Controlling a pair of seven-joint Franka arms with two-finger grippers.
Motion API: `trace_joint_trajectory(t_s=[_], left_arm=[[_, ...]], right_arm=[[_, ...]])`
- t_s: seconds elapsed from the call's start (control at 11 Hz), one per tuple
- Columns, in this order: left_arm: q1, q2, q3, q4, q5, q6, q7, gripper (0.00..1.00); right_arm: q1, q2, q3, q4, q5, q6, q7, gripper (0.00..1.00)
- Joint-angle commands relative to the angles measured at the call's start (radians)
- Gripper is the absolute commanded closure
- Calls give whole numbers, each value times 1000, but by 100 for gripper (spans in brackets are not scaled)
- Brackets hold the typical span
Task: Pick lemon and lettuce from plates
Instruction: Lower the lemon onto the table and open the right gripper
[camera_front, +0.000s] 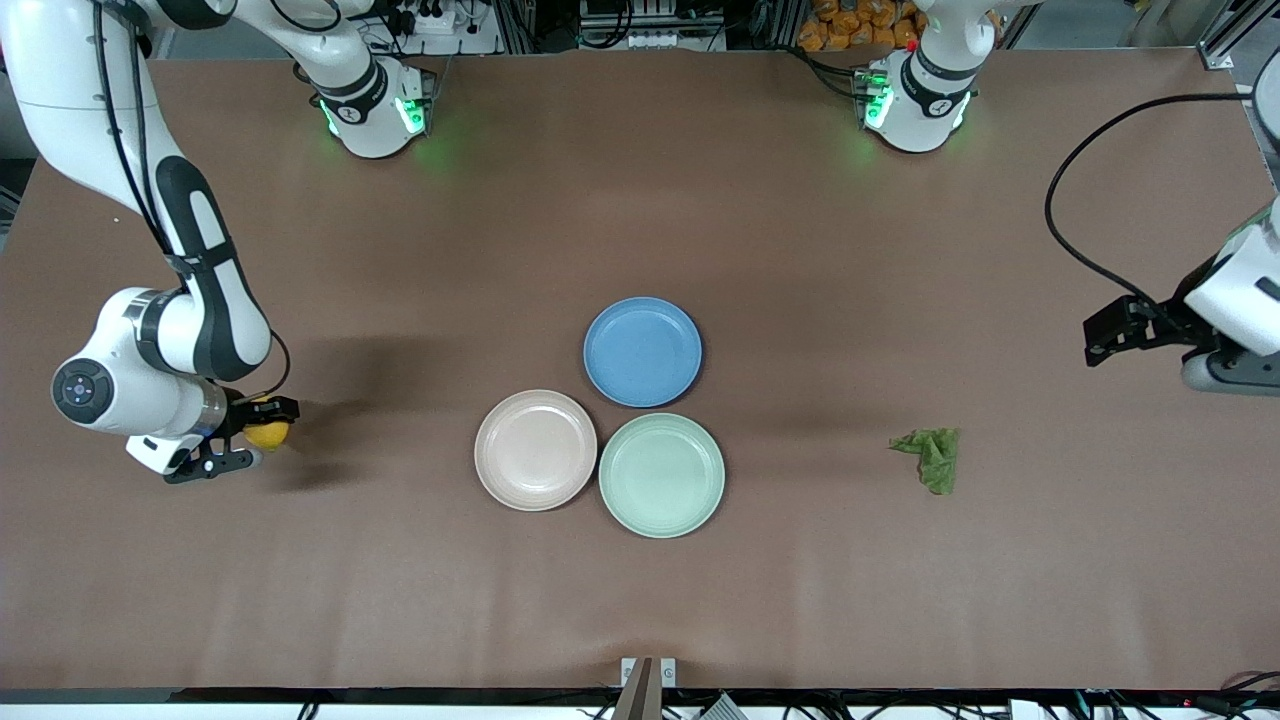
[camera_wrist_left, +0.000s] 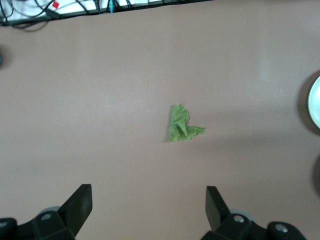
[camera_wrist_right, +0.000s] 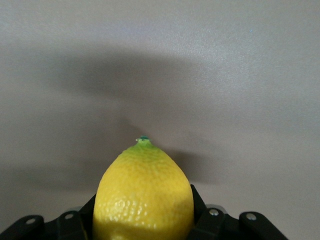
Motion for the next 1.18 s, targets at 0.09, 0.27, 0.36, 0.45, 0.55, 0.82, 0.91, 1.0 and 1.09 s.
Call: trace_joint_trajectory(t_s=[0.09, 0.27, 0.36, 0.45, 0.55, 0.82, 0.91, 1.0, 1.09], left_arm=[[0, -90, -8, -34, -25, -88, -78, 0], [-2, -115, -10, -45, -25, -118, -84, 0], [-3, -118, -11, -46, -23, -118, -84, 0], [-5, -118, -11, -46, -22, -125, -82, 0], [-3, -118, -11, -48, -22, -130, -82, 0], [0, -138, -11, -78, -20, -132, -82, 0], [0, -142, -10, -85, -20, -132, -82, 0], [2, -144, -10, -85, -20, -132, -82, 0], [9, -145, -10, -88, -23, -132, -81, 0]], right_arm=[[-24, 53, 20, -13, -4, 78, -5, 65], [-27, 70, 20, -13, -2, 106, -5, 63], [-27, 78, 20, -12, -2, 111, -5, 58], [-29, 79, 20, -9, -2, 113, -6, 51], [-29, 80, 20, -7, -2, 114, -5, 34], [-24, 69, 22, 10, -1, 96, 0, 0], [-23, 63, 25, 26, -1, 55, 0, 0], [-21, 61, 25, 77, -1, -35, 0, 0], [-20, 57, 25, 118, 1, -109, 3, 0]])
